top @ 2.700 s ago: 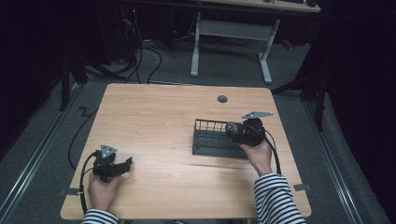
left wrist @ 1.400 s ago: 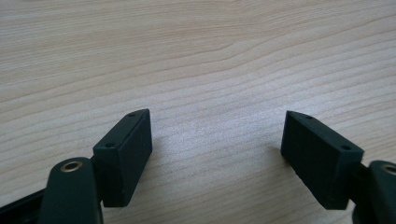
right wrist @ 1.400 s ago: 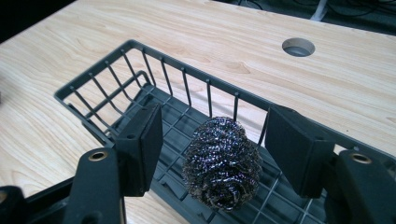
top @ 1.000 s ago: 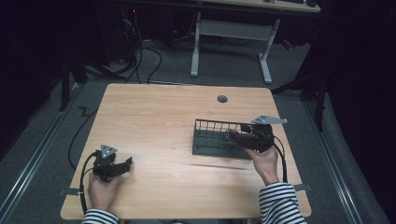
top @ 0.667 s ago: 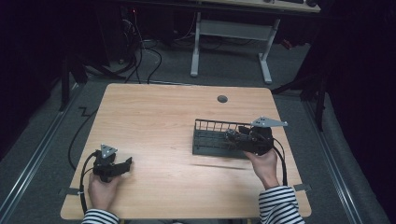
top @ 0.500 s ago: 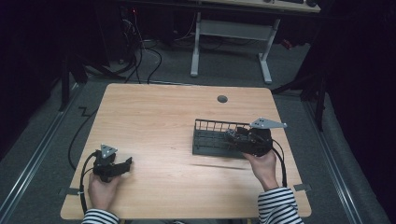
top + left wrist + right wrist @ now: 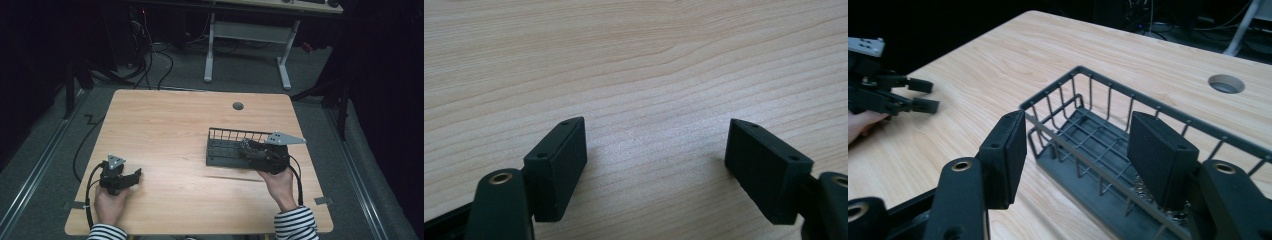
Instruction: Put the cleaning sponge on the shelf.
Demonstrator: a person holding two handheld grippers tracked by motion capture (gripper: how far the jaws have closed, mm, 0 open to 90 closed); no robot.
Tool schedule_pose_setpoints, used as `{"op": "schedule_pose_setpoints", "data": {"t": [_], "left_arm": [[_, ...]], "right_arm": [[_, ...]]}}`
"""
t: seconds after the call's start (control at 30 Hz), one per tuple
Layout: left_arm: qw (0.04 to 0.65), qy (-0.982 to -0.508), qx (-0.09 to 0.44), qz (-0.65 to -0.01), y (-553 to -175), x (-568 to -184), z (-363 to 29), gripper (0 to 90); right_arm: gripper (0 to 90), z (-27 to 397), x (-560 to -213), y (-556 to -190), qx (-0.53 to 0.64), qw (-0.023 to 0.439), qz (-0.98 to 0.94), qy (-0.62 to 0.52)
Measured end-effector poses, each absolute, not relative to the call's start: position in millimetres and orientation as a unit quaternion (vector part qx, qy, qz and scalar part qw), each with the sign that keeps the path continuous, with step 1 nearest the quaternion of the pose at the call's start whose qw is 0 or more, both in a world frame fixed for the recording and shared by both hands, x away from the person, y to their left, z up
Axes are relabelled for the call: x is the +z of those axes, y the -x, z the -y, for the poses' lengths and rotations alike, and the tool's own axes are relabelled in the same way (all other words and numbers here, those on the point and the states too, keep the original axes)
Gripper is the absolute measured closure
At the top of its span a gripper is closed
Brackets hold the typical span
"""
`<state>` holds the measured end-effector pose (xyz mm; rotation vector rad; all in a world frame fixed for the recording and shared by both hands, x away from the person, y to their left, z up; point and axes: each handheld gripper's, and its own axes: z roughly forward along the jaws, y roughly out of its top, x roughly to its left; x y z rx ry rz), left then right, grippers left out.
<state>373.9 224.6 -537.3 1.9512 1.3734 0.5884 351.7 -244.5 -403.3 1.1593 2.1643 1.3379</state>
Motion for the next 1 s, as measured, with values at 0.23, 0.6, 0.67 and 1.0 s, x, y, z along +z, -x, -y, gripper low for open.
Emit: {"op": "schedule_pose_setpoints", "data": {"t": [0.23, 0.6, 0.67, 1.0], "left_arm": [[0.335, -0.748, 0.226, -0.527, -374, -537, -225, 25.3], [0.335, -0.748, 0.226, -0.526, -374, -537, -225, 25.3], [0.335, -0.748, 0.226, -0.526, -374, -537, -225, 25.3], [0.335, -0.748, 0.226, -0.526, -374, -537, -225, 25.3]], "right_arm": [[41.6, 244, -409, -344, 0.476, 0.167, -0.761, -0.408], [41.8, 240, -417, -330, 0.484, 0.162, -0.762, -0.398], [41.8, 239, -420, -328, 0.482, 0.165, -0.763, -0.398], [41.8, 231, -443, -321, 0.486, 0.151, -0.764, -0.397]]}}
